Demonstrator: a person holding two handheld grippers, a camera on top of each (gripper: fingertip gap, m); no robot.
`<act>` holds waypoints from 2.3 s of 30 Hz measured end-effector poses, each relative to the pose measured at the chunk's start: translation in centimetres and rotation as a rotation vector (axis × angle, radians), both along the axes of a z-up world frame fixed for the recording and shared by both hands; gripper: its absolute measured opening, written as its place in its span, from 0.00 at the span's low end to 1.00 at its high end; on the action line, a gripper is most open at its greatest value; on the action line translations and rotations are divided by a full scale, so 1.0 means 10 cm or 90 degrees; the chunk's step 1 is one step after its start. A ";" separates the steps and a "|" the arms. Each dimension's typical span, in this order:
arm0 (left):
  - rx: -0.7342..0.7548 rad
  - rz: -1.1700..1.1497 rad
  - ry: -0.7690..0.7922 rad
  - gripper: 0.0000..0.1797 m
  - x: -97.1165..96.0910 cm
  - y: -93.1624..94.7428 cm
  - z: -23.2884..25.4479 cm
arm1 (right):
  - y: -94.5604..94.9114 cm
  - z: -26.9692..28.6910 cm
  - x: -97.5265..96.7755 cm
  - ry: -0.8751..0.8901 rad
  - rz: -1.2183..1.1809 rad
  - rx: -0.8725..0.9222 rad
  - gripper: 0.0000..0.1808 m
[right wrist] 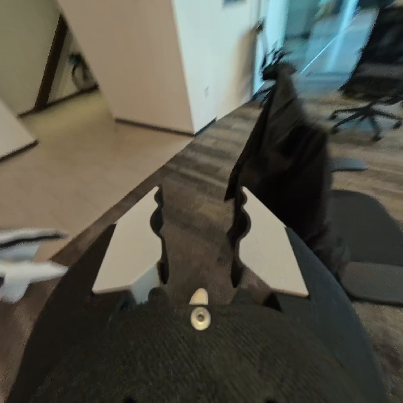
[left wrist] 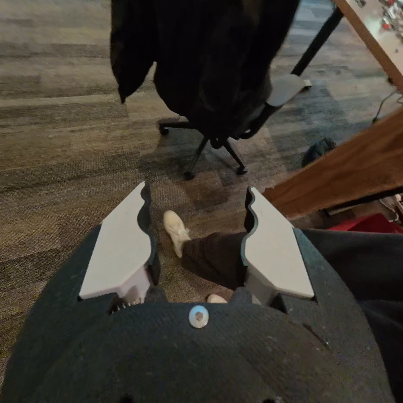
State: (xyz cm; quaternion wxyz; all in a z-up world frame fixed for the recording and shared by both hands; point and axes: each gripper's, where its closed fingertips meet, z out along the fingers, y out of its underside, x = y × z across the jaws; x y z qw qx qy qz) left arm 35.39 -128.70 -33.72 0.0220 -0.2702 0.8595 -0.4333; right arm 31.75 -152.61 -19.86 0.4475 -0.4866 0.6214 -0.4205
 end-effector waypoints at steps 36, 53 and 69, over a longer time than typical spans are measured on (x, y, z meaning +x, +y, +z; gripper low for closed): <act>0.070 -1.271 -0.187 0.22 4.31 -5.50 0.33 | -2.17 -0.83 1.42 0.729 -0.292 0.021 0.06; 0.096 -1.096 -0.164 0.18 2.28 -4.26 0.33 | -3.50 -1.00 -0.52 1.047 -0.075 -0.075 0.05; 0.198 -1.096 -0.125 0.18 2.64 -4.29 0.29 | -3.07 -1.00 -0.26 1.042 -0.010 -0.144 0.01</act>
